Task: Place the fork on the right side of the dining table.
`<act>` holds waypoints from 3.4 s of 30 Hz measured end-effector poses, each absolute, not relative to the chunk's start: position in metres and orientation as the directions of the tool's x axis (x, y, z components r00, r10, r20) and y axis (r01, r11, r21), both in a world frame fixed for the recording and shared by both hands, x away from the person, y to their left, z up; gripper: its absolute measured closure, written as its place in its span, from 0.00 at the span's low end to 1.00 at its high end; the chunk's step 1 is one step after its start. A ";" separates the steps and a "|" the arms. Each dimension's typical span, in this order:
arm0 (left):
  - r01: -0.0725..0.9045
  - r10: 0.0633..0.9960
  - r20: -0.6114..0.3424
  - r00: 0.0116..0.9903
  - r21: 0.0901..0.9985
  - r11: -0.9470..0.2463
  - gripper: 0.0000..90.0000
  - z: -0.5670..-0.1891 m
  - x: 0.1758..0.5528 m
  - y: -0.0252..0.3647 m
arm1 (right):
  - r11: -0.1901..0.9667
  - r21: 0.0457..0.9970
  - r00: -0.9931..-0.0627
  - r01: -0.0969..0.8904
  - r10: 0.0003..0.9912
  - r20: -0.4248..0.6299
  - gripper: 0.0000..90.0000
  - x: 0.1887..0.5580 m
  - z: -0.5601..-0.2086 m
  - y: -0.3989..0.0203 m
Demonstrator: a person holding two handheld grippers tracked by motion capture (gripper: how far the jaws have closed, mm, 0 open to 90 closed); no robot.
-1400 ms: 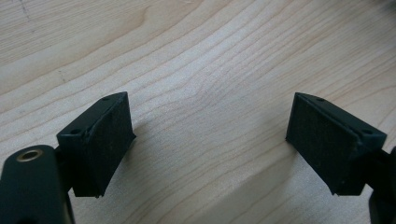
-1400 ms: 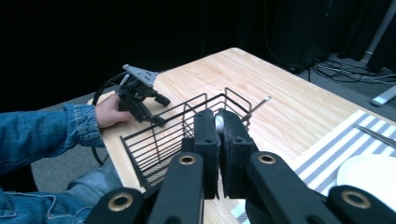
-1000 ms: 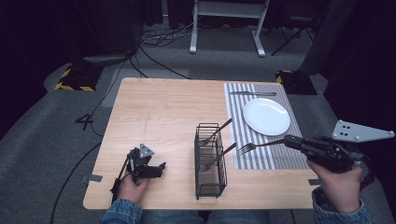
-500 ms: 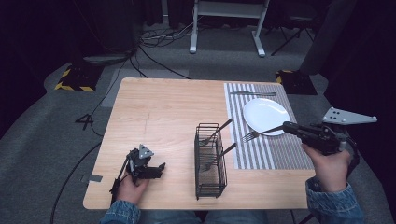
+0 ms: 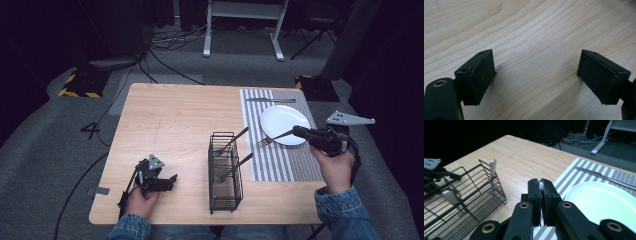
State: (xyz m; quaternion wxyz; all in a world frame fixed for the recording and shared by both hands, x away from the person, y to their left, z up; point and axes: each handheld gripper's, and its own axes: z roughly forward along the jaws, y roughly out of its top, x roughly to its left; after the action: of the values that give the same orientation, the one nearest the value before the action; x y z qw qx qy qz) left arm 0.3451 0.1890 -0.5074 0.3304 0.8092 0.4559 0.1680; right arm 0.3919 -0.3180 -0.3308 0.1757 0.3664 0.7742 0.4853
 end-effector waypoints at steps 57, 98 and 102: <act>0.625 0.846 -0.027 0.532 0.686 -0.371 0.16 -0.507 0.346 0.189 | 0.170 0.769 -0.462 0.617 0.869 0.179 0.70 0.445 -0.399 -0.355; 0.625 0.847 -0.024 0.531 0.686 -0.372 0.16 -0.507 0.346 0.189 | 0.052 0.683 -0.342 0.728 0.892 0.296 0.66 0.457 -0.449 -0.397; 0.625 0.847 -0.025 0.530 0.686 -0.372 0.16 -0.507 0.346 0.189 | 0.050 0.673 -0.329 0.738 0.897 0.294 0.64 0.458 -0.455 -0.401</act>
State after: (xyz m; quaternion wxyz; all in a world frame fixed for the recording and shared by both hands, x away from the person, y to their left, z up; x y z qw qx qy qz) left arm 0.3456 0.1889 -0.5073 0.3286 0.8107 0.4542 0.1689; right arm 0.4584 -0.4010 -0.4547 0.1027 0.5702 0.7172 0.3873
